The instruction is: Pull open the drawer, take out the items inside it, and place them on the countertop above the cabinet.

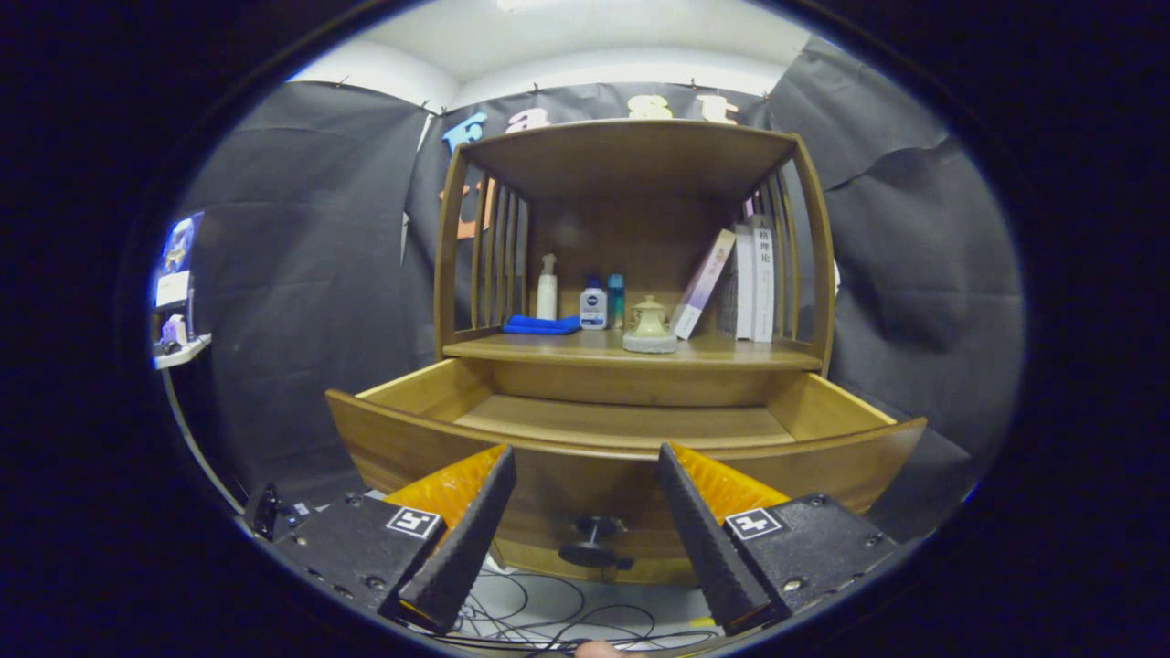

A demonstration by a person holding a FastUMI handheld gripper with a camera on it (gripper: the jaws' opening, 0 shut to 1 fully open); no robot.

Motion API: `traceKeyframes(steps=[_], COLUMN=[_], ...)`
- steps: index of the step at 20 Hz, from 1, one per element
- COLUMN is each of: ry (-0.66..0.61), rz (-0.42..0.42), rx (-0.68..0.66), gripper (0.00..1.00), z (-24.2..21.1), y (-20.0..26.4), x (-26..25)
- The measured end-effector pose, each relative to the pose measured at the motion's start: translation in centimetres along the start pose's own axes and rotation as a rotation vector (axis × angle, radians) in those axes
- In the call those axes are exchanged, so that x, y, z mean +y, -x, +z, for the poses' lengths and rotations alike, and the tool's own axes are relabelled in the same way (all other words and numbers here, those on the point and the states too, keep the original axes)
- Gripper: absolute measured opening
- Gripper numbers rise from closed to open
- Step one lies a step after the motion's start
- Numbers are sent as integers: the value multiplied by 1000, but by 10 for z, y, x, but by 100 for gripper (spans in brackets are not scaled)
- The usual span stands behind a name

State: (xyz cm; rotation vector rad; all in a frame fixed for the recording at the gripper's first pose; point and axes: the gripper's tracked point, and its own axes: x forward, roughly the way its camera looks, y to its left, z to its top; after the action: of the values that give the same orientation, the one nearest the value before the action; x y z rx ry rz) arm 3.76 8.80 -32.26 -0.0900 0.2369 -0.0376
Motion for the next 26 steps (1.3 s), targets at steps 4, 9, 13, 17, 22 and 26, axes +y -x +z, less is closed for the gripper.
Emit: traceKeyframes(steps=[4,9,13,17,22,26], ry=[12,-9,-43,-50,-50,-50], rz=[-32,-68,-118,-150,-196,-190], rx=[25,84,90,67,69,65], gripper=[98,98,98,98,98,100], z=[-22,-50,-54,-51,-49,-47], y=[-1,-9,-20,-23,-28,-33], x=[-1,-5,-15,-16,-17,-17])
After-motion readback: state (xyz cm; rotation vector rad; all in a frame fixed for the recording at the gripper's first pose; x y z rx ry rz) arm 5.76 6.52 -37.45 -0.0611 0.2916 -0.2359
